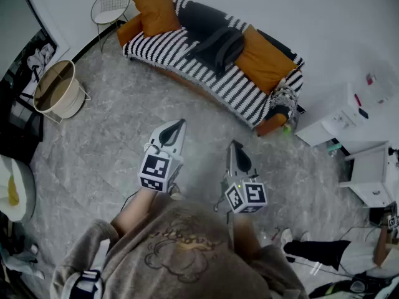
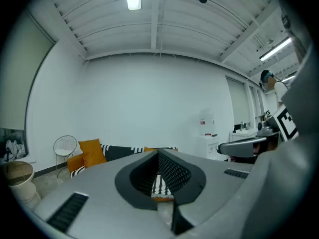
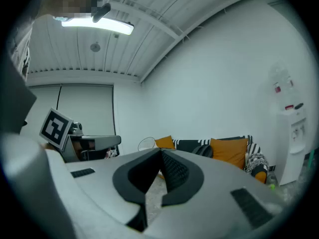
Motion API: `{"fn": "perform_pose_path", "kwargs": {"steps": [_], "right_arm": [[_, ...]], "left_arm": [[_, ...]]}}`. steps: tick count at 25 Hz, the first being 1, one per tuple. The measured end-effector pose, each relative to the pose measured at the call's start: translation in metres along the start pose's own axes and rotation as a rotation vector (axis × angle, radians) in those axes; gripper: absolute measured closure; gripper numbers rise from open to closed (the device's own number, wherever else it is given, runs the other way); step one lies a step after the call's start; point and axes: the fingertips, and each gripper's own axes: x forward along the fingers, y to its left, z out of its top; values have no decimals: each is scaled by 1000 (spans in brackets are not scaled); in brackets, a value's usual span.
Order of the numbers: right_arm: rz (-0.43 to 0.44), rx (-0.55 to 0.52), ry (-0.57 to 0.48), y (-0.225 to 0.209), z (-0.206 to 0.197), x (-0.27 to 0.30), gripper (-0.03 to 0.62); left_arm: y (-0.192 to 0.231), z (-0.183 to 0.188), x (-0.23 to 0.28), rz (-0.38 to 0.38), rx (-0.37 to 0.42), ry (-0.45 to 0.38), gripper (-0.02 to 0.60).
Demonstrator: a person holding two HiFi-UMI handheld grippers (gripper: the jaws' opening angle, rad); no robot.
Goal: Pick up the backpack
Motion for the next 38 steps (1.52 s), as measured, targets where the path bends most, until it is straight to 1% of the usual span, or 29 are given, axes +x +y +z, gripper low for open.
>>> {"fn": "perform_pose_path", "kwargs": {"steps": [3, 9, 16, 22, 30, 34, 38], "right_arm": [[-10, -3, -1, -4, -1, 6, 595], [-22, 23, -67, -1, -1, 17, 594], [-55, 22, -54, 1, 0, 44, 594], [-48, 10, -43, -1, -12, 81, 594], [-38, 4, -30, -17, -3, 148, 594], [-50, 21, -25, -38, 0, 178, 594], [-54, 16, -21, -65, 5, 214, 594]], "left_arm": [[2, -1, 9, -15, -5, 4, 581], [15, -11, 15, -53, 11, 10, 581], [41, -10, 26, -76, 6, 10, 581], [68, -16, 50, -62, 4, 9, 581], [104, -11, 109, -69, -5, 6, 581], [117, -8, 145, -83, -6, 0, 581], [128, -2, 188, -94, 0, 7, 581]]}}
